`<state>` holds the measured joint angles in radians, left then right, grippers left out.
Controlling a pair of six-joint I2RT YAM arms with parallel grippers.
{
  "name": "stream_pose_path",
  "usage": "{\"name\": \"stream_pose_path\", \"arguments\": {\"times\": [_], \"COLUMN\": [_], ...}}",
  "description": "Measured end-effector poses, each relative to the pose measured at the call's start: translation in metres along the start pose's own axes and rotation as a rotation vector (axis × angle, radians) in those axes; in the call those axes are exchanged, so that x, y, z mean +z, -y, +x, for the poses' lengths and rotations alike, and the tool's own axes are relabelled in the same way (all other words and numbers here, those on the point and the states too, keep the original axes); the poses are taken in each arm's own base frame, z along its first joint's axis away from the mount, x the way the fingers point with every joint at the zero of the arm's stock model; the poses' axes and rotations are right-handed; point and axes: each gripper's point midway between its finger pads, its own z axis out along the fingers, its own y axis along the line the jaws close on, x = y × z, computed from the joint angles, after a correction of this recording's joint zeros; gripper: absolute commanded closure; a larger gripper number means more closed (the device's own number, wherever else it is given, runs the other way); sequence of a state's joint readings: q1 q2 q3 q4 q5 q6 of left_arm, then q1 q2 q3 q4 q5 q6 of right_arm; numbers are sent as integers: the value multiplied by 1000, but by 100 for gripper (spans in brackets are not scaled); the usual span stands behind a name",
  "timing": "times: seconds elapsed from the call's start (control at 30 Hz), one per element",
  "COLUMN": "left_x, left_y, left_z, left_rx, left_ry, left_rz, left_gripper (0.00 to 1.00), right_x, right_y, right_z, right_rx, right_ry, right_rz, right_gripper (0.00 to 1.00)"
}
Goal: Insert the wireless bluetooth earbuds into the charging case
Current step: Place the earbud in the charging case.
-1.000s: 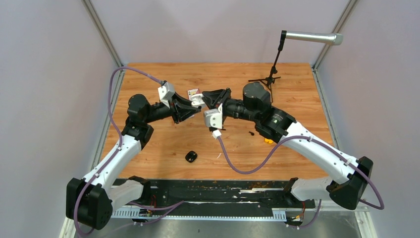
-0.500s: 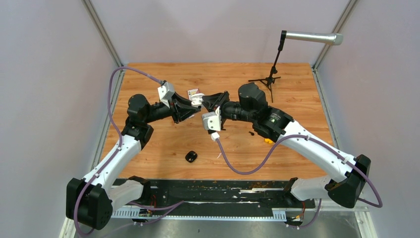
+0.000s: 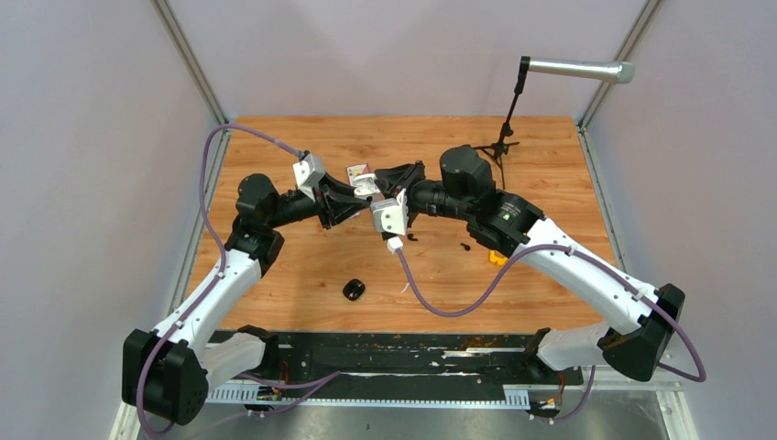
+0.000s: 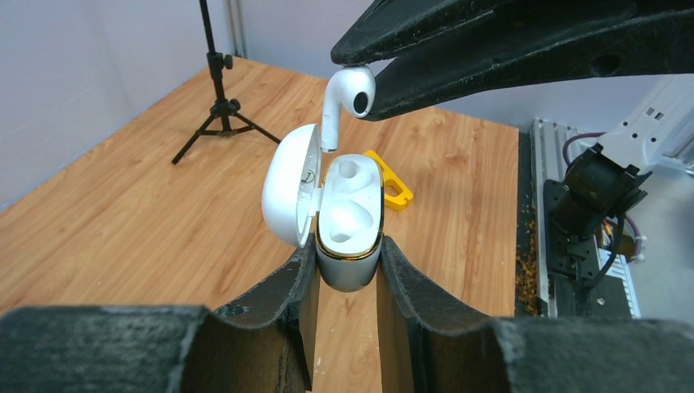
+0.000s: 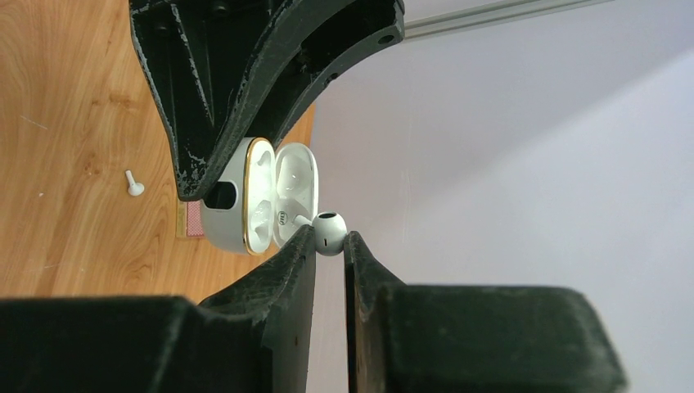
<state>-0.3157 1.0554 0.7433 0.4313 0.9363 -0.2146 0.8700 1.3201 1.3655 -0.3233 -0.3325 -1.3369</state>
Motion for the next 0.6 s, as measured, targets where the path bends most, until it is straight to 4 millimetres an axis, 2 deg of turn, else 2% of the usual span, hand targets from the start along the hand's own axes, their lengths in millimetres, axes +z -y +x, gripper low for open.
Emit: {"name": "stream_pose_path", "arguments": {"times": [0.6], "left_x": [0], "left_y": [0], "left_z": [-1], "left_rx": [36], "left_ry": [0], "left_rz": [1], "left_gripper": [100], "right_x": [-1], "right_y": [-10], "right_z": [4], "right_rx": [11], "right_ry": [-29], "right_rz": [-72], "right_gripper": [100]}}
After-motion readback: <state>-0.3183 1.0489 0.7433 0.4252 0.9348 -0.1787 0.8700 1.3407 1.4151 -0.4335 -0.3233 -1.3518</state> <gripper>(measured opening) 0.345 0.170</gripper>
